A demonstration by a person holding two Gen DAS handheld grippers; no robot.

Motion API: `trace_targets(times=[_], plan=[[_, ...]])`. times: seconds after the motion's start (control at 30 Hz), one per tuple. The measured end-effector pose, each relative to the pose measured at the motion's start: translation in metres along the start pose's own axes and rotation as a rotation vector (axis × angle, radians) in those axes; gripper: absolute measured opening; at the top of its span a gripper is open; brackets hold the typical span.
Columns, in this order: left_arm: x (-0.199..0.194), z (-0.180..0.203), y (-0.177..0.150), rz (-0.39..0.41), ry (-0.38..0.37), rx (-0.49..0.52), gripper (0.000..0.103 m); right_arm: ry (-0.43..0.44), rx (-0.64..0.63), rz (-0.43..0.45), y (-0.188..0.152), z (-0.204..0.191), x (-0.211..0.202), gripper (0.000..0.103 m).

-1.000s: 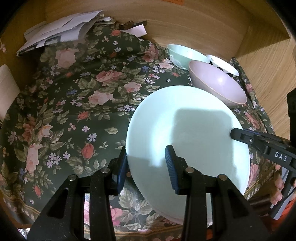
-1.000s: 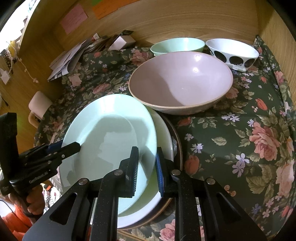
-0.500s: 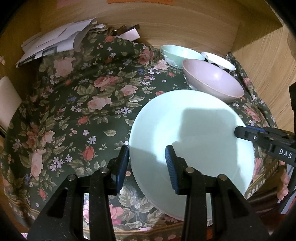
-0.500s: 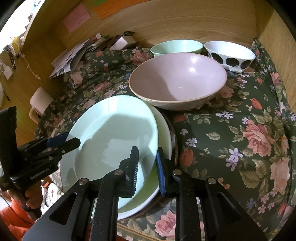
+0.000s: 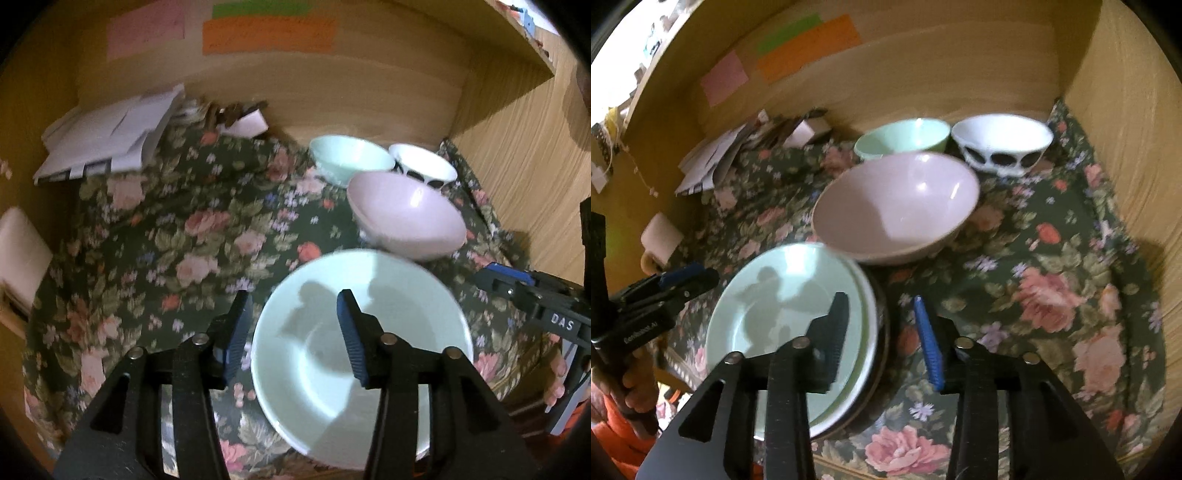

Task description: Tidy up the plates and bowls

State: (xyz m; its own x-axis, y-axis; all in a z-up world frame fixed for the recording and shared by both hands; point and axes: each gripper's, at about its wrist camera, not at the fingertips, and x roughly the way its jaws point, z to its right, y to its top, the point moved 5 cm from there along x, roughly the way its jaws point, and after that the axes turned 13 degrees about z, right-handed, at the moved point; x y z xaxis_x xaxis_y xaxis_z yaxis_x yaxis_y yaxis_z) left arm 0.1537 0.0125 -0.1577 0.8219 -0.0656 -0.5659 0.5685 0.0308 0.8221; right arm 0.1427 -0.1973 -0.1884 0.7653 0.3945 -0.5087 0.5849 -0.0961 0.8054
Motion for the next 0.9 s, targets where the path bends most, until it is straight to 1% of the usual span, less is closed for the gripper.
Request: trace_targets(times=[0.03, 0.07, 0.13, 0.2, 0.3, 0.37, 0.47, 0.53, 0.6, 0.63, 0.7, 0.8, 0.9], plan=[[0.001, 0.002, 0.006, 0.008, 0.0, 0.003, 0.055, -0.004, -0.003, 0.013, 0.003, 0.001, -0.003, 0.047], [0.001, 0.004, 0.01, 0.016, -0.003, 0.004, 0.057, -0.01, -0.007, 0.03, 0.008, 0.003, -0.006, 0.053], [0.004, 0.008, 0.02, 0.029, -0.009, 0.006, 0.061, -0.023, -0.013, 0.066, 0.018, 0.005, -0.011, 0.06], [0.008, 0.012, 0.029, 0.037, -0.016, 0.008, 0.062, -0.028, -0.014, 0.104, 0.028, 0.007, -0.016, 0.062], [0.016, 0.02, 0.038, 0.043, -0.026, 0.02, 0.064, -0.031, -0.016, 0.132, 0.038, 0.01, -0.019, 0.065], [0.024, 0.025, 0.045, 0.046, -0.031, 0.027, 0.066, -0.041, -0.021, 0.15, 0.044, 0.012, -0.02, 0.073], [0.037, 0.032, 0.051, 0.028, -0.044, 0.03, 0.066, -0.056, -0.029, 0.171, 0.051, 0.017, -0.018, 0.075], [0.051, 0.037, 0.055, 0.005, -0.055, 0.029, 0.066, -0.059, -0.034, 0.173, 0.054, 0.021, -0.014, 0.075], [0.061, 0.04, 0.055, -0.012, -0.066, 0.031, 0.066, -0.063, -0.03, 0.171, 0.056, 0.025, -0.009, 0.078], [0.068, 0.044, 0.056, -0.02, -0.082, 0.034, 0.067, -0.063, -0.025, 0.166, 0.057, 0.028, -0.005, 0.08], [0.077, 0.048, 0.055, -0.031, -0.091, 0.042, 0.067, -0.063, -0.017, 0.157, 0.057, 0.032, 0.003, 0.08], [0.094, 0.055, 0.053, -0.054, -0.087, 0.063, 0.067, -0.07, -0.015, 0.141, 0.057, 0.037, 0.015, 0.08], [0.112, 0.057, 0.05, -0.089, -0.083, 0.06, 0.067, -0.066, 0.001, 0.113, 0.056, 0.043, 0.03, 0.08]])
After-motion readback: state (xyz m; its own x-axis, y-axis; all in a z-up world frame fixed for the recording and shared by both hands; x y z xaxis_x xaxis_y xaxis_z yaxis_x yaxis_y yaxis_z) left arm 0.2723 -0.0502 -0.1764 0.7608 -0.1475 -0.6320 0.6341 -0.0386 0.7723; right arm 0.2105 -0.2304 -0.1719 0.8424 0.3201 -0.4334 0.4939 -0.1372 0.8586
